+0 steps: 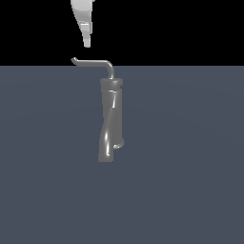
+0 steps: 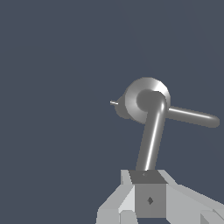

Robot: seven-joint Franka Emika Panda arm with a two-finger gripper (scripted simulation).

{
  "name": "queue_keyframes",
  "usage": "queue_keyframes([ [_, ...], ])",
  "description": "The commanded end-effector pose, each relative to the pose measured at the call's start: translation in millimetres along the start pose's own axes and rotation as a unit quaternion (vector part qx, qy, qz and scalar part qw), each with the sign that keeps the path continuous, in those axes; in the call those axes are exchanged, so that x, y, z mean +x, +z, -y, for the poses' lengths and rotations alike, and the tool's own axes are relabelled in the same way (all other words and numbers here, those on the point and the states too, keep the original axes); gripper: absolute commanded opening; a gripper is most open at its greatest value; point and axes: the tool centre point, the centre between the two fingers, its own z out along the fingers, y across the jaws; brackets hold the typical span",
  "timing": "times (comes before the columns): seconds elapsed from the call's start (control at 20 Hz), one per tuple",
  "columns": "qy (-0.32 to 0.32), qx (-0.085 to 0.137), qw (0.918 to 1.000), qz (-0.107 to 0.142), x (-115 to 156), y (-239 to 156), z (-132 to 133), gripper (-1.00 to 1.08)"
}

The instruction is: Turn on the faucet by rotating a designated handle.

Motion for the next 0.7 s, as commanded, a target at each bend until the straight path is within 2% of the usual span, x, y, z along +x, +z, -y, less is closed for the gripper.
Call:
queue_keyframes([
  [0.0, 0.027, 0.000, 0.9996, -0.001, -4, 10, 9, -1.00],
  [0.65, 0.104, -0.002, 0.9946, -0.003, -16, 42, 32, -1.00],
])
